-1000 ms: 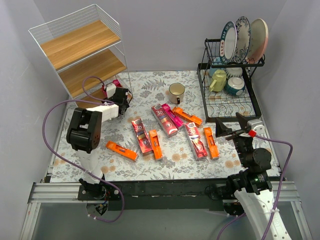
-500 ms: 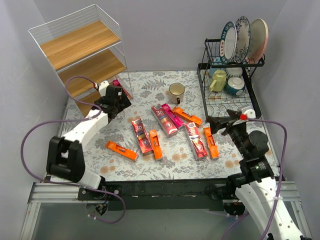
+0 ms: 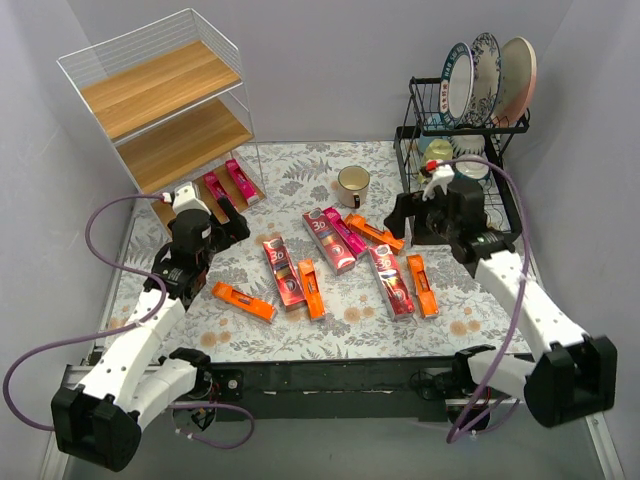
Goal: Place and organize the toothpastes onto the shelf
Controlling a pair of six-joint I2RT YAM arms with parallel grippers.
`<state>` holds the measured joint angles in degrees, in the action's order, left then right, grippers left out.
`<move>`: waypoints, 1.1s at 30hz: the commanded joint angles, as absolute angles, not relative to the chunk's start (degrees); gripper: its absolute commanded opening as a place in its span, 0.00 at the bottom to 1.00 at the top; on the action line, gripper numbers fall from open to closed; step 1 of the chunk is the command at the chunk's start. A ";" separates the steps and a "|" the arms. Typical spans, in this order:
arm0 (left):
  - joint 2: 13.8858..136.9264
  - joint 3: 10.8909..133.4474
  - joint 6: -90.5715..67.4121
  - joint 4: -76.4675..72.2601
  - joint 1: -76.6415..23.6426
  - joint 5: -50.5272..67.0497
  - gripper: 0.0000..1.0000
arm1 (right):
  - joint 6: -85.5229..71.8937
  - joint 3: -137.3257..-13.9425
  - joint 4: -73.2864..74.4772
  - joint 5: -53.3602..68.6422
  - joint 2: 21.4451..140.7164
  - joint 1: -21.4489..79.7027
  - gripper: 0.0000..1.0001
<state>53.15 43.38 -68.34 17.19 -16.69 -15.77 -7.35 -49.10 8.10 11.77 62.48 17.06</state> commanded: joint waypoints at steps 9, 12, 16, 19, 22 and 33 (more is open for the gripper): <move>47.46 39.99 -65.48 13.36 -18.10 -16.53 0.98 | -0.18 -68.98 17.31 -2.63 92.62 31.01 0.91; 46.94 39.90 -65.22 13.18 -18.11 -16.61 0.98 | 1.41 -71.80 18.63 -4.48 98.16 32.60 0.87; 46.58 39.81 -65.39 13.19 -18.19 -16.44 0.98 | 1.67 -72.77 18.19 -5.19 103.08 34.54 0.82; 46.93 39.55 -65.22 13.27 -18.54 -16.26 0.98 | 2.02 -73.21 17.67 -6.49 105.11 36.12 0.82; 47.28 39.46 -65.21 13.27 -18.72 -16.35 0.98 | 2.02 -73.48 18.10 -7.56 106.95 37.44 0.82; 47.90 39.38 -65.22 13.18 -19.07 -16.00 0.98 | -10.01 -69.35 18.20 -9.31 103.37 48.07 0.82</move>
<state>47.99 39.99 -66.00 14.09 -18.61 -15.81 -3.31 -70.32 18.72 -8.97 107.20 44.84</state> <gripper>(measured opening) 0.981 0.820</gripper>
